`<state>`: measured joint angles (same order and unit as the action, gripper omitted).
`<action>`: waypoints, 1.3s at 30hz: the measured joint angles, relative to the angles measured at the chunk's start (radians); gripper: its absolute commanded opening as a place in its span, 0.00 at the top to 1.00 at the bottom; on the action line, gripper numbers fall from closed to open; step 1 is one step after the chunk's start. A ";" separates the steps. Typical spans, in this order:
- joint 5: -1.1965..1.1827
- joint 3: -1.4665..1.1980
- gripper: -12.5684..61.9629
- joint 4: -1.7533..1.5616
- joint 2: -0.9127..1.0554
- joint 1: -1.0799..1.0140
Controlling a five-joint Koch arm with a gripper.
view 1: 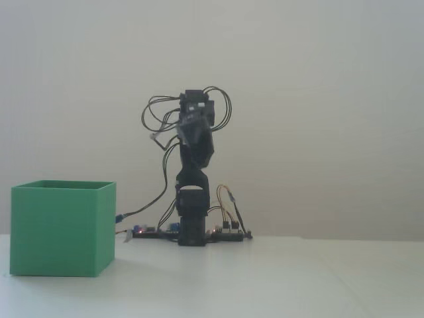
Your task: Grasp a red block and put it in the green bin.
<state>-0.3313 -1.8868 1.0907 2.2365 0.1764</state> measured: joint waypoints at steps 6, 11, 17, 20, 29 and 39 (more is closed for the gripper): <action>0.000 -0.121 0.42 -0.002 0.000 -0.043; 0.000 -0.236 0.40 -0.049 0.000 -0.077; 0.026 -0.365 0.38 -0.103 0.000 -0.087; 0.032 -0.437 0.38 -0.149 0.000 -0.089; 0.123 -0.660 0.35 -0.368 0.000 -0.114; 0.282 -0.890 0.39 -0.765 0.000 -0.146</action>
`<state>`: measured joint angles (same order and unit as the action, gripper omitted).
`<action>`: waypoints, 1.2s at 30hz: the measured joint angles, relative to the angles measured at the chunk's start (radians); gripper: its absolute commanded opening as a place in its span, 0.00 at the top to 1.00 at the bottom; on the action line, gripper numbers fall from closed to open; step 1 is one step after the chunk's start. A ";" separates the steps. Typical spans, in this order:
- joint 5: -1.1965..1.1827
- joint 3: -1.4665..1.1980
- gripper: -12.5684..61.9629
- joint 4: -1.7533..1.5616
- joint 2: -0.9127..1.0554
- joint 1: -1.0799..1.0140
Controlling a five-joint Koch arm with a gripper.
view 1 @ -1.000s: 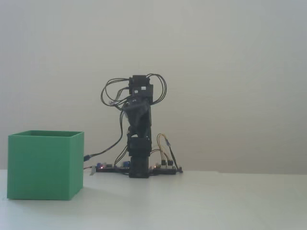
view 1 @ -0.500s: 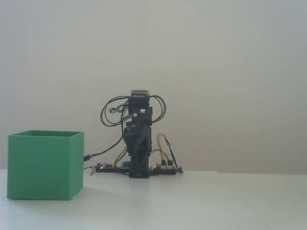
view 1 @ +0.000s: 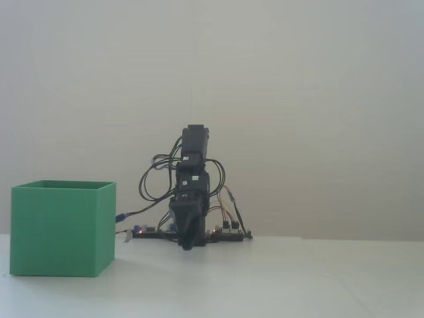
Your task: Grasp a red block and put it in the green bin.
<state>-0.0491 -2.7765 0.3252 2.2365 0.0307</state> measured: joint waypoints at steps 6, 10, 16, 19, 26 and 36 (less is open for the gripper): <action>0.075 -0.244 0.39 -0.385 0.000 -0.006; 0.109 -0.270 0.39 -0.558 0.000 -0.008; 0.107 -0.291 0.39 -0.560 0.000 -0.008; 0.106 -0.305 0.38 -0.560 0.000 -0.008; 0.094 -0.307 0.38 -0.489 0.000 -0.015; 0.092 -0.307 0.38 -0.336 0.000 -0.018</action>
